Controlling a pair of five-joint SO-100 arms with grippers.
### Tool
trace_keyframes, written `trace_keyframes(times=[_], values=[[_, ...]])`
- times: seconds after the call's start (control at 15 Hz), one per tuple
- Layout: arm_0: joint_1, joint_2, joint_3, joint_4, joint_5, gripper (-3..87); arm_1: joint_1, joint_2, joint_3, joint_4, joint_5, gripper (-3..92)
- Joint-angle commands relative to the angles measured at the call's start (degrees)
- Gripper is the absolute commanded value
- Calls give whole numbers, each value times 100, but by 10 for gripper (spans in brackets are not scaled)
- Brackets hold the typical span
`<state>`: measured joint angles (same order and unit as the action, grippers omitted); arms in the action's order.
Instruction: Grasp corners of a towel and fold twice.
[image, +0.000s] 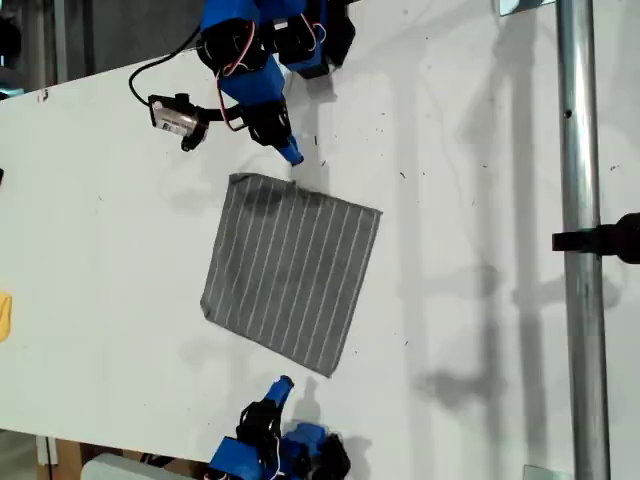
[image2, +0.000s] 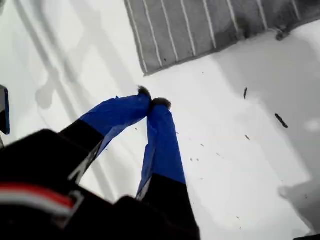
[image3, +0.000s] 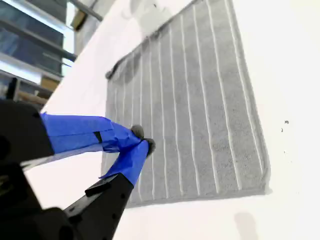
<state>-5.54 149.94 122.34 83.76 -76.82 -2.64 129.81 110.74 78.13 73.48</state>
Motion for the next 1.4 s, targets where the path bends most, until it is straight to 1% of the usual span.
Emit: trace_keyframes(times=[0.0, 0.13, 0.2, 0.27, 0.4, 0.53, 0.6, 0.87, 1.07, 1.33], values=[[149, -1696, -2109, 729, 439, -29, -255, -1090, -1406, 264, -325, -3], [79, -2145, -2769, 835, 747, -29, -483, -2241, -2514, 448, -598, -3], [0, -2338, -2988, 1037, 835, -29, -598, -2883, -3138, 615, -703, -3], [-35, -2426, -3059, 1099, 888, -29, -686, -3445, -3709, 756, -773, -3], [-44, -2435, -3006, 1099, 896, -29, -800, -4131, -4333, 729, -932, -3], [-26, -2435, -2865, 1090, 844, -29, -791, -4438, -4430, 677, -1125, 257], [-18, -2435, -2795, 1081, 826, -29, -791, -4570, -4430, 589, -1327, 319], [0, -2426, -2619, 1020, 756, -29, -765, -5607, -4368, 562, -1705, 343], [53, -2426, -2540, 940, 703, -29, -835, -6548, -4500, 281, -1731, 326], [141, -2408, -2461, 896, 633, -29, -677, -7146, -4632, 53, -1767, 302]])
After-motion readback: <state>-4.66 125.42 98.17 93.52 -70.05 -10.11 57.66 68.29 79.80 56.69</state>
